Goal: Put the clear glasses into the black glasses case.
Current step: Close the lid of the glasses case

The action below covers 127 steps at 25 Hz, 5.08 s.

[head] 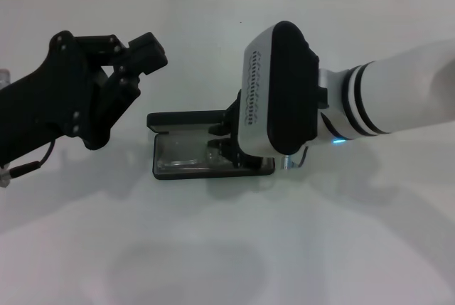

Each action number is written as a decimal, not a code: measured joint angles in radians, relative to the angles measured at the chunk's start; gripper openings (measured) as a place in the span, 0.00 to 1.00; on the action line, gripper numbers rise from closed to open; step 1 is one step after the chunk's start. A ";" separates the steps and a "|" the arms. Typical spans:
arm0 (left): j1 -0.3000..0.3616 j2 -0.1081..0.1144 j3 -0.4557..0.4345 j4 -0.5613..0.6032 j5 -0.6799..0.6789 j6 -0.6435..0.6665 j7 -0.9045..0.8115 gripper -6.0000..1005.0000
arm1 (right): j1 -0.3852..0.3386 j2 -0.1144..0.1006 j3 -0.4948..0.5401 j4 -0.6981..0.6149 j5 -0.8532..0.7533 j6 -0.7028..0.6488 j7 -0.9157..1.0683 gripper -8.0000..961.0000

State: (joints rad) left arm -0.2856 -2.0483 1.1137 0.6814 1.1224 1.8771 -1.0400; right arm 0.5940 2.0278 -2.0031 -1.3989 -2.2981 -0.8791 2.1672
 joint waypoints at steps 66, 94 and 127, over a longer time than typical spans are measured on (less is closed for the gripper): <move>-0.310 0.057 -0.014 0.039 0.399 -0.433 -0.374 0.06 | -0.265 -0.038 0.794 0.845 1.191 -0.673 -0.927 0.36; -0.380 -0.025 -0.003 0.091 0.807 -0.586 -0.582 0.06 | -0.295 -0.055 0.850 0.660 0.929 -0.653 -0.866 0.71; -0.281 -0.040 -0.010 -0.026 0.737 -0.648 -0.485 0.07 | -0.255 -0.038 0.840 0.703 0.914 -0.608 -0.869 0.71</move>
State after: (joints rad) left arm -0.5667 -2.0881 1.1032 0.6555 1.8590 1.2295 -1.5250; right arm 0.3385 1.9896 -1.1627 -0.6960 -1.3837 -1.4874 1.2977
